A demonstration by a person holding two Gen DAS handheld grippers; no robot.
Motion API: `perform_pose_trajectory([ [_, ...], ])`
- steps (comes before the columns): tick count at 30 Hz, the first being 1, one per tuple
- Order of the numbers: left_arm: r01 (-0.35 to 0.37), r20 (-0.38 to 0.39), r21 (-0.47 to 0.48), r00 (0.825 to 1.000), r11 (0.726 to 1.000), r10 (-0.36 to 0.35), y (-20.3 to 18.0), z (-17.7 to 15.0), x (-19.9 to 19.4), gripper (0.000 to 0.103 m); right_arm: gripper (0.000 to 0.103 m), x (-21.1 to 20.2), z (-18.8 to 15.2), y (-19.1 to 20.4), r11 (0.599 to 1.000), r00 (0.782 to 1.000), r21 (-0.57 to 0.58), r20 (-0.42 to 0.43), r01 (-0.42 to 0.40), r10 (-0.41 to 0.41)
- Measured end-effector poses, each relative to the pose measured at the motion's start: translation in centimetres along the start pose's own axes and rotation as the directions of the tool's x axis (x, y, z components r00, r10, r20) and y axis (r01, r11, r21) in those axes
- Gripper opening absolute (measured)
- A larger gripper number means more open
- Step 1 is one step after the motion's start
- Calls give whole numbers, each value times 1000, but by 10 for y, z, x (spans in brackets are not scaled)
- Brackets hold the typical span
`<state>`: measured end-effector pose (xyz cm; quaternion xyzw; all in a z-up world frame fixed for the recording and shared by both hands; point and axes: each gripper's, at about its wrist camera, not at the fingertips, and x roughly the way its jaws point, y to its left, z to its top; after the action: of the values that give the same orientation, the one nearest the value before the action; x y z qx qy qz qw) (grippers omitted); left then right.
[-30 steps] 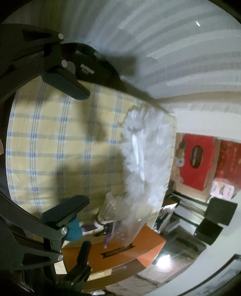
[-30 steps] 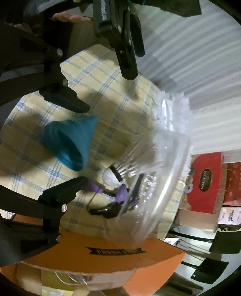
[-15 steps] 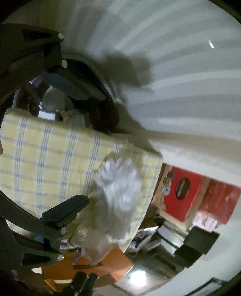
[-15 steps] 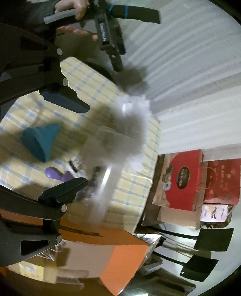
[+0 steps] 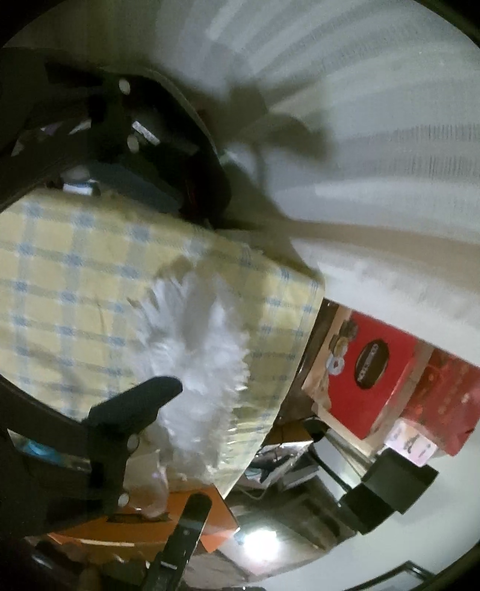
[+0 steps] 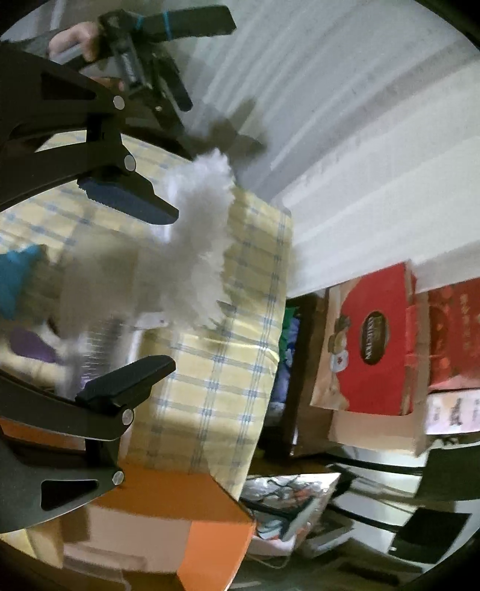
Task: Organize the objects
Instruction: 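Grasp the white feather duster with both grippers side by side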
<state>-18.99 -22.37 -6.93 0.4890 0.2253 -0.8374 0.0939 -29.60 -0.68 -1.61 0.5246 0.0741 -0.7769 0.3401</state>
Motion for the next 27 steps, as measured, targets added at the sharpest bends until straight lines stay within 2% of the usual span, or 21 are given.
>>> perform_pose_trajectory([
  [1, 0, -5, 2, 1000, 1000, 0, -3, 2, 4, 79, 75, 6, 3, -3, 1000, 1000, 15, -9, -4, 4],
  [4, -2, -30, 7, 1000, 1000, 2, -9, 9, 21, 63, 75, 19, 9, -9, 999, 1000, 37, -23, -6, 7],
  [6, 10, -47, 5, 999, 1000, -10, -13, 13, 29, 54, 70, 28, 13, -11, 999, 999, 46, -40, 5, -4],
  [8, 16, -57, 0, 998, 1000, -16, -15, 15, 34, 51, 59, 37, 15, -12, 998, 998, 55, -58, 2, 1],
  [10, 22, -64, -6, 998, 1000, -22, -16, 16, 38, 46, 53, 45, 17, -13, 998, 997, 60, -78, -12, 16],
  [14, 31, -78, -6, 996, 999, -31, -19, 16, 42, 36, 53, 56, 14, -10, 997, 993, 68, -105, -47, 54],
  [16, 38, -86, -4, 996, 999, -38, -21, 16, 44, 28, 53, 62, 12, -8, 995, 989, 73, -128, -62, 71],
  [18, 45, -90, 6, 995, 999, -44, -25, 15, 46, 15, 53, 69, 10, -7, 994, 984, 80, -154, -75, 86],
  [19, 41, -87, 14, 995, 999, -39, -28, 14, 46, 13, 52, 72, 10, -6, 994, 983, 80, -160, -77, 89],
  [22, 19, -62, 45, 998, 999, -16, -35, 14, 43, 6, 37, 76, 9, -3, 996, 985, 65, -162, -54, 64],
  [24, 31, -47, 42, 998, 999, -29, -36, 14, 39, 5, 29, 74, 9, -2, 997, 987, 55, -149, -45, 53],
  [26, 42, -36, 37, 999, 998, -40, -35, 15, 34, 5, 15, 71, 9, -3, 997, 990, 54, -130, -50, 57],
  [27, 51, -27, 33, 998, 998, -50, -35, 16, 30, 5, 14, 67, 10, -3, 997, 991, 58, -117, -55, 61],
])
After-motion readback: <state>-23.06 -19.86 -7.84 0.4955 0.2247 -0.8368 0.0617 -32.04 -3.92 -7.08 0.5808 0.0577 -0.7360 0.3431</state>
